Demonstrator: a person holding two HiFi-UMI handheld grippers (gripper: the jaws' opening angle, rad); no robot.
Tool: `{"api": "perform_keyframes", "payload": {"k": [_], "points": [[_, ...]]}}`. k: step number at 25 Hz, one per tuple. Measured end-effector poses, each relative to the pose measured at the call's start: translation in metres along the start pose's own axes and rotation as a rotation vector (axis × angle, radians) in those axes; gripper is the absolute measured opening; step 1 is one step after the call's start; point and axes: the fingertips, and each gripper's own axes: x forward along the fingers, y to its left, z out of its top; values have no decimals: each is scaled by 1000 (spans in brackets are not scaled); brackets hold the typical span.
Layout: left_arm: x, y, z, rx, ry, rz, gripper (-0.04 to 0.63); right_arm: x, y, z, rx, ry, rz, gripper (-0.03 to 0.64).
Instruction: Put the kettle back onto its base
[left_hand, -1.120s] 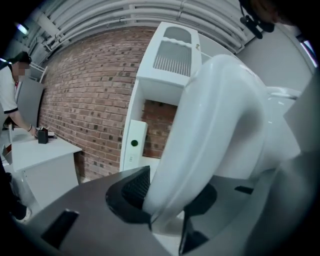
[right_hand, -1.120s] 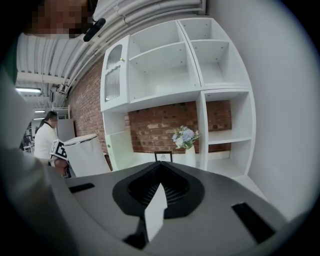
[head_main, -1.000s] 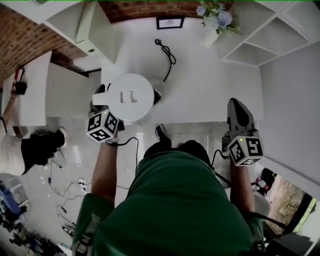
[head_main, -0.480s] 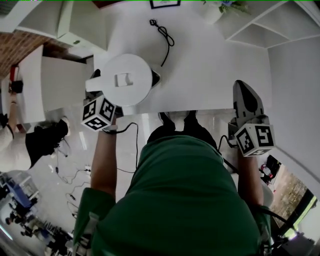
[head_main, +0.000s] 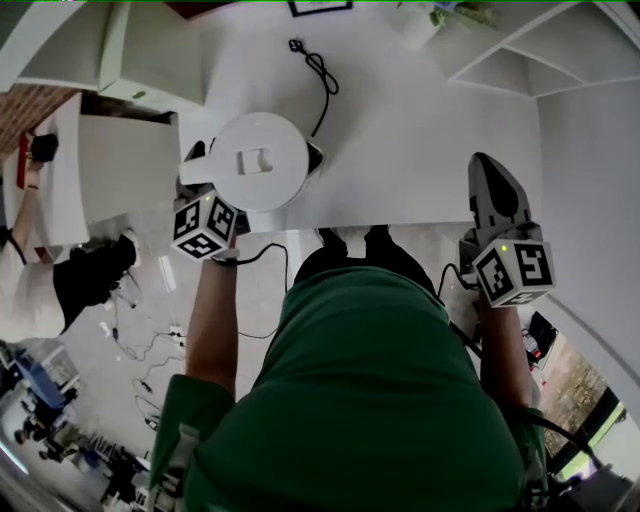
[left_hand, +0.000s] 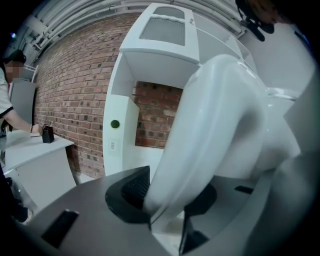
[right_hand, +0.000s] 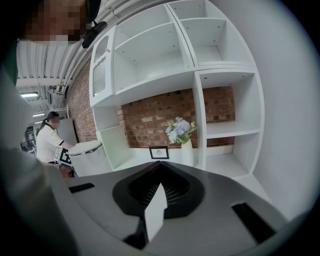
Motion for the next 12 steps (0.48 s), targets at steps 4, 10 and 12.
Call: {"api": "perform_keyframes", "payload": {"k": [4, 10, 12], "points": [[5, -2, -8, -7, 8, -5, 138, 2, 0, -4, -5, 23, 5, 21], [11, 1, -15, -6, 12, -5, 138, 4, 2, -6, -13, 35, 7, 21], [14, 1, -16, -9, 13, -9, 140, 4, 4, -6, -17, 38, 12, 21]]}}
